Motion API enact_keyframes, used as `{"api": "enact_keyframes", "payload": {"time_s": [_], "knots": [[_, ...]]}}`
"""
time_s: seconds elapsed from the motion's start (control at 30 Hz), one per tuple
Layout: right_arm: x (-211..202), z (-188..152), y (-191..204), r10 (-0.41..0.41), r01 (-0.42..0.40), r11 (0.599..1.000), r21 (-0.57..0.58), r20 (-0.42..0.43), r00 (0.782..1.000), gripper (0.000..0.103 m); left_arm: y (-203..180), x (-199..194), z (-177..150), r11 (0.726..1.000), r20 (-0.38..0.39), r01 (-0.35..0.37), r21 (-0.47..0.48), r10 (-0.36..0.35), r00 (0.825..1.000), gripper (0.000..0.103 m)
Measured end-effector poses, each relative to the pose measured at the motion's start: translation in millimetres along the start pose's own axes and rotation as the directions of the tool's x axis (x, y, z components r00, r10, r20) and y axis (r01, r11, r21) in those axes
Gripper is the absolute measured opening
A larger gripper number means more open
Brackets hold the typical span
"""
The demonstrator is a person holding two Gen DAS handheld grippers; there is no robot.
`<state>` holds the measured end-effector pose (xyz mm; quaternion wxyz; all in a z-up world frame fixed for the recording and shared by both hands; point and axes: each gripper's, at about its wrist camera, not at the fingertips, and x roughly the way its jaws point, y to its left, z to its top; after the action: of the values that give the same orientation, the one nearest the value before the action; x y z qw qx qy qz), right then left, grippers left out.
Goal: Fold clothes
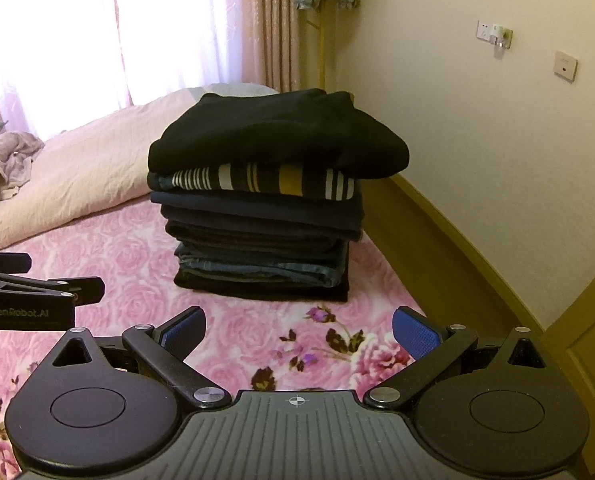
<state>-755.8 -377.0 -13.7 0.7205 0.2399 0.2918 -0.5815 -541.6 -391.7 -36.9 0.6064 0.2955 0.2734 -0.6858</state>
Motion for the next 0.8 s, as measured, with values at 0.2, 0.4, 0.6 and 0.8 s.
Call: {"api": "enact_keyframes", "payload": {"time_s": [0.2, 0.4, 0.6, 0.8], "knots": [[-3, 1, 6, -0.005, 0.005, 1.000, -0.006, 0.010, 1.000, 0.102, 1, -3, 0, 1.000, 0.008, 0.002, 0.005, -0.002, 1.000, 0.101], [-3, 1, 12, -0.013, 0.013, 1.000, -0.009, 0.001, 1.000, 0.102, 2, -6, -3, 1.000, 0.017, 0.002, 0.009, -0.002, 1.000, 0.101], [-4, 1, 17, -0.015, 0.015, 1.000, -0.010, -0.006, 1.000, 0.102, 3, -5, -3, 1.000, 0.014, -0.008, 0.007, 0.008, 1.000, 0.101], [-4, 2, 21, -0.015, 0.015, 1.000, -0.012, -0.008, 1.000, 0.102, 5, -6, -3, 1.000, 0.015, -0.010, 0.009, 0.010, 1.000, 0.101]]}}
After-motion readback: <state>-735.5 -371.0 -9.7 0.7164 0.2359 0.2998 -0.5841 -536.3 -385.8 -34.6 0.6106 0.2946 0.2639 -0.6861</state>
